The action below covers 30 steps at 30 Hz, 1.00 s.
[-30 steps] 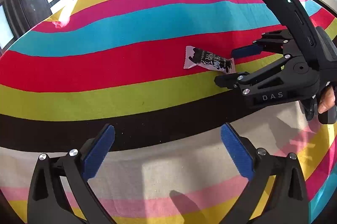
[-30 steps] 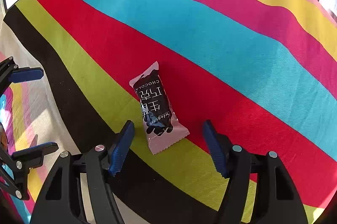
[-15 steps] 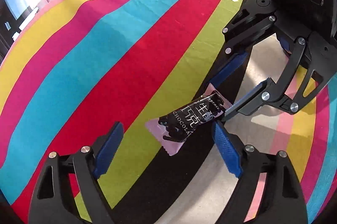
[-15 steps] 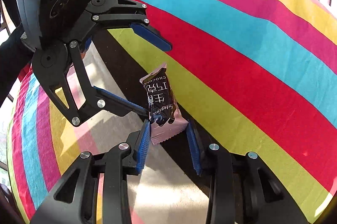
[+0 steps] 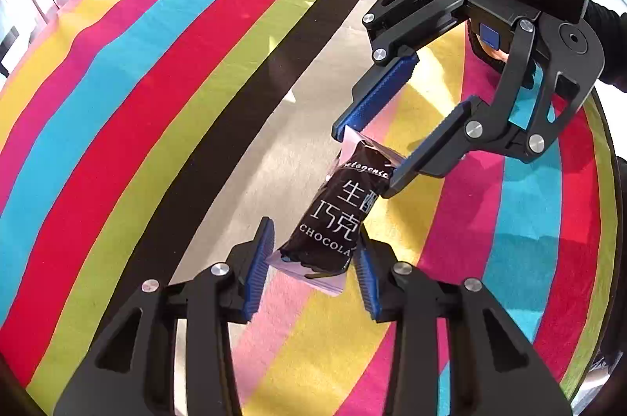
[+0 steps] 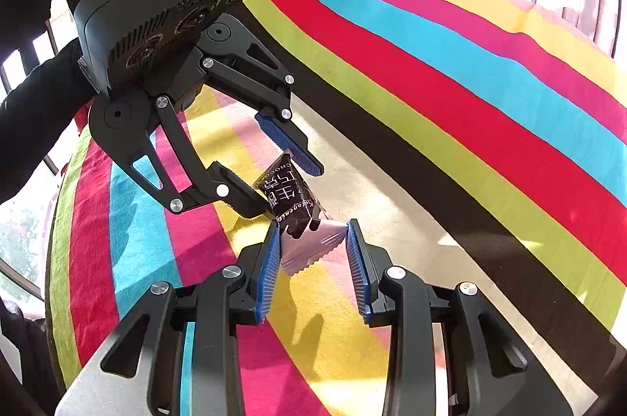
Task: Organize snacks
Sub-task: 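Carry the pink chocolate bar to the white box and open the right gripper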
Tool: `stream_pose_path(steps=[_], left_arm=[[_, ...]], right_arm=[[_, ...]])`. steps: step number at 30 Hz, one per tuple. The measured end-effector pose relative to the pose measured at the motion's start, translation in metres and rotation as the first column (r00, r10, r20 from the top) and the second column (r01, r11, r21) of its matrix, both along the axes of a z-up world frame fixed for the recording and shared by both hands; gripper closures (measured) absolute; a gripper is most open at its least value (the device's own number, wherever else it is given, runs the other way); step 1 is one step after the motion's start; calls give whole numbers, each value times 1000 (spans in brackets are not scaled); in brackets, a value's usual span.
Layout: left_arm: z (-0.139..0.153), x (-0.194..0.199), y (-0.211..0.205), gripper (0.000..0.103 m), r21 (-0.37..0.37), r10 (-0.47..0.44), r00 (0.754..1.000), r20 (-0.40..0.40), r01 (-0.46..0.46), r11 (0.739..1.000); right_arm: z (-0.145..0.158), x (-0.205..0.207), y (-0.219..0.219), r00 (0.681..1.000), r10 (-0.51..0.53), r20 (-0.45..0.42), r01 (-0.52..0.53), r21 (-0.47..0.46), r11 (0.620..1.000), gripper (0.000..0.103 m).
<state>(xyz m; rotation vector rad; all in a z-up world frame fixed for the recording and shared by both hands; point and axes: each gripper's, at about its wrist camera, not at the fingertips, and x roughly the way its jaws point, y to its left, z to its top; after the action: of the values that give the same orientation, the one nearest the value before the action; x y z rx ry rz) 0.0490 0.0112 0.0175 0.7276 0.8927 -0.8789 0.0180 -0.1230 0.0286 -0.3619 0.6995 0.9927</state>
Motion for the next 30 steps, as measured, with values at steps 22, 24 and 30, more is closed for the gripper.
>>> stream_pose_path(steps=[22, 24, 30], left_arm=[[35, -278, 82, 66, 49, 329, 924, 196, -344, 938], [34, -305, 97, 64, 51, 382, 904, 194, -398, 916], [-9, -380, 158, 13, 109, 610, 773, 175, -631, 768]], right_arm=[[22, -245, 116, 972, 232, 43, -233, 27, 972, 70], [17, -265, 132, 958, 287, 27, -288, 27, 957, 70], [-16, -314, 185, 913, 407, -22, -407, -14, 913, 30]])
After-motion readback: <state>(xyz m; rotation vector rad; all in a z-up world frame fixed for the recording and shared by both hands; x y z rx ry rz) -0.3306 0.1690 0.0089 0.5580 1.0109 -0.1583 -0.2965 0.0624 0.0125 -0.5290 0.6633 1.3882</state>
